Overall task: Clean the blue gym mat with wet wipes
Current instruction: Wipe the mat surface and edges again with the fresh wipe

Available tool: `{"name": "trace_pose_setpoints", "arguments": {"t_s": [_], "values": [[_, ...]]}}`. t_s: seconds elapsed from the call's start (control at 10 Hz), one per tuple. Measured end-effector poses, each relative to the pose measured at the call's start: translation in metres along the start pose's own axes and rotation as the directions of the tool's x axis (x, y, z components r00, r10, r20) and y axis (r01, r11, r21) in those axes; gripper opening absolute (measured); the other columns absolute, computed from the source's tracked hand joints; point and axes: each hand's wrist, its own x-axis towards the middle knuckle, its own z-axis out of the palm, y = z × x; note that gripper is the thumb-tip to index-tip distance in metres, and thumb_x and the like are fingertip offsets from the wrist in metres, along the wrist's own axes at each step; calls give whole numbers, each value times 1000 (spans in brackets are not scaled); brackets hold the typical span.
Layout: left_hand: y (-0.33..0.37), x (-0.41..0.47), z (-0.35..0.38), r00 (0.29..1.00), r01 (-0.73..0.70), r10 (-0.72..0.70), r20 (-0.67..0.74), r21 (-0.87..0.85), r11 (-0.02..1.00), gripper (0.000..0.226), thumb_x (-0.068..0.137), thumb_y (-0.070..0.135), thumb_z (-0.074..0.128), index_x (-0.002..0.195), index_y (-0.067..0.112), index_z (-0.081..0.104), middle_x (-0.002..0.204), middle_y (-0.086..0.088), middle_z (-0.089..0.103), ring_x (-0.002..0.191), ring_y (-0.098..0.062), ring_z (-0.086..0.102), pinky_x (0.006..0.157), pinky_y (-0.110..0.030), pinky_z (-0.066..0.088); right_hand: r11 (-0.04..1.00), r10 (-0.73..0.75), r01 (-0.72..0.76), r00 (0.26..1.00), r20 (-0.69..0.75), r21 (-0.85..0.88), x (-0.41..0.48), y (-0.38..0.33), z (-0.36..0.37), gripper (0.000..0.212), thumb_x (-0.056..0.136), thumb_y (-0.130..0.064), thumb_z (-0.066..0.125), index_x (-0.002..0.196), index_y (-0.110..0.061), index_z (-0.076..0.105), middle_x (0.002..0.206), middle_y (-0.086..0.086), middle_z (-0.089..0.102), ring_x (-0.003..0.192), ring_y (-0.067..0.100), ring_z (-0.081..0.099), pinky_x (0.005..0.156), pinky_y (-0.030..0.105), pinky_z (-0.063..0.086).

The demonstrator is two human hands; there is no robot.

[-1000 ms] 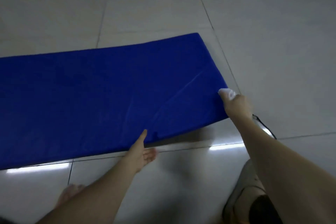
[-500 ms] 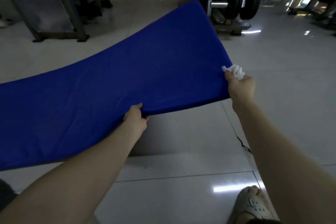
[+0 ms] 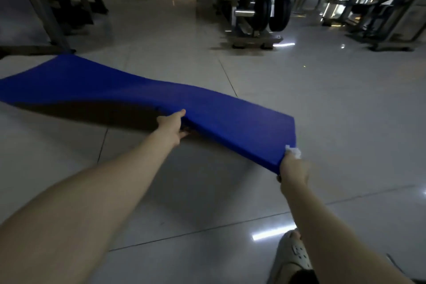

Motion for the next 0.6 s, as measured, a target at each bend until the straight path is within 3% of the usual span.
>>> {"name": "trace_pose_setpoints", "arguments": {"t_s": [0.1, 0.2, 0.3, 0.4, 0.5, 0.6], "values": [[-55, -21, -6, 970, 216, -228, 83, 125, 968, 65, 79, 23, 87, 135, 15, 56, 127, -14, 67, 110, -36, 67, 91, -56, 57, 970, 219, -228, 970, 107, 85, -25, 45, 16, 24, 99, -51, 49, 102, -30, 59, 101, 6, 58, 84, 26, 60, 58, 37, 53], [-109, -37, -19, 941, 328, -335, 47, 120, 937, 53, 87, 3, 75, 135, 11, 54, 127, -15, 66, 107, -33, 68, 75, -47, 61, 967, 249, -254, 959, 136, 22, -33, 60, -5, 42, 97, -45, 54, 120, -11, 62, 88, 3, 58, 73, 20, 58, 56, 33, 48], [-127, -52, -6, 905, 390, -405, 132, 125, 912, 43, 92, -3, 66, 132, 10, 55, 120, -15, 66, 103, -33, 68, 64, -44, 61, 992, 124, -125, 991, 45, 2, -15, 41, -44, 49, 93, -47, 59, 119, -5, 63, 82, 3, 61, 65, 18, 56, 66, 36, 53], [-129, -72, 48, 875, 383, -423, 236, 197, 902, 29, 92, -6, 60, 117, 9, 58, 113, -17, 63, 98, -34, 66, 57, -44, 57, 989, 73, -86, 991, -110, -119, -13, 9, -100, 58, 97, -56, 49, 124, -6, 59, 113, 17, 65, 91, 30, 65, 88, 44, 56], [-133, -92, 97, 828, 379, -453, 331, 265, 887, 27, 92, -6, 59, 115, 8, 56, 117, -19, 61, 101, -35, 65, 65, -44, 57, 994, 26, -56, 956, -291, -95, -15, -6, -140, 61, 97, -59, 47, 120, -4, 59, 107, 15, 62, 83, 28, 64, 70, 44, 56], [-135, -105, 127, 764, 362, -491, 419, 351, 864, 28, 93, -4, 58, 121, 4, 58, 120, -19, 64, 102, -31, 66, 73, -40, 58, 996, -9, -33, 897, -443, -86, -17, 1, -171, 46, 100, -57, 43, 102, -13, 56, 79, 1, 53, 60, 12, 45, 47, 27, 32]]}}
